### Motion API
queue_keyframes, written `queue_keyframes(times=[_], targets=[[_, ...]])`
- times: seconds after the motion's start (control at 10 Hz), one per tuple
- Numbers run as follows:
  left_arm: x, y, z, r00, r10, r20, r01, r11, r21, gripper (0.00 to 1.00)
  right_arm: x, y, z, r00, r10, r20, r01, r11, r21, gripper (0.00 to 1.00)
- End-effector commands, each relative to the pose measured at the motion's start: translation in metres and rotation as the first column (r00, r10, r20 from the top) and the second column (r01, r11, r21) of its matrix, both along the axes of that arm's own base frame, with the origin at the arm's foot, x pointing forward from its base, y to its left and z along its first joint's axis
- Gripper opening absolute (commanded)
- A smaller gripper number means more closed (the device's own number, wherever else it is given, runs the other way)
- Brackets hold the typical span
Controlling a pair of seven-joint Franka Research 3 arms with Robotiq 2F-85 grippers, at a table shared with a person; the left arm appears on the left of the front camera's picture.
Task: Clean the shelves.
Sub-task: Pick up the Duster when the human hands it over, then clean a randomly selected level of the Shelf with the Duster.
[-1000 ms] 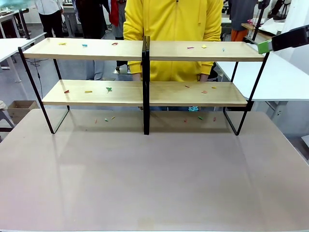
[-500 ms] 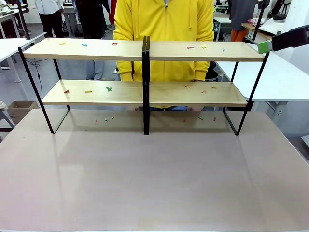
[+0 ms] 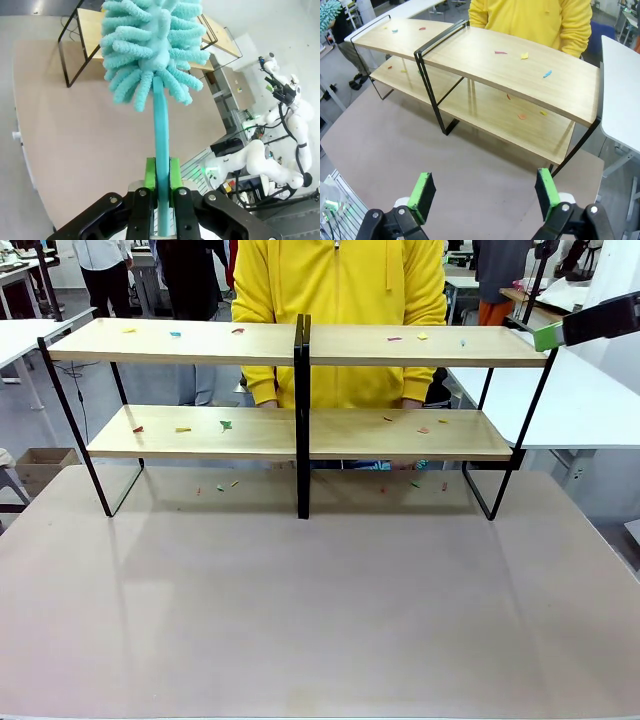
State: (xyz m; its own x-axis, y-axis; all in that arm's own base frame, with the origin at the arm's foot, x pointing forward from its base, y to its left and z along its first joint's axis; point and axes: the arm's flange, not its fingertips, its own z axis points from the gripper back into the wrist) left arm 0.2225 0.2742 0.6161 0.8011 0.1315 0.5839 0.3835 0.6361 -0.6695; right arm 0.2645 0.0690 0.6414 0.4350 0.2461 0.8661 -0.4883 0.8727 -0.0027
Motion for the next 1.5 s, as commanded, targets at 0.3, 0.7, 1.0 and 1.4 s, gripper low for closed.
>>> queue_keyframes(times=[0.3,0.7,1.0,1.4], targets=[[-0.004,0.004,0.004,1.000,-0.003,-0.001,0.003,1.000,0.006,0.00,0.000,-0.001,0.000,1.000,0.000,-0.001,0.000,1.000,0.005,1.00],[-0.004,0.004,0.004,1.000,-0.003,-0.001,0.003,1.000,0.006,0.00,0.000,-0.001,0.000,1.000,0.000,-0.001,0.000,1.000,0.005,1.00],[0.007,-0.057,0.011,0.979,-0.190,-0.073,0.198,0.970,0.138,0.12,0.000,-0.001,0.000,1.000,0.000,-0.001,0.000,1.000,0.005,1.00],[-0.011,-0.176,0.019,0.929,-0.346,-0.133,0.371,0.881,0.294,0.12,0.000,-0.001,0.000,1.000,0.000,-0.001,0.000,1.000,0.005,1.00]])
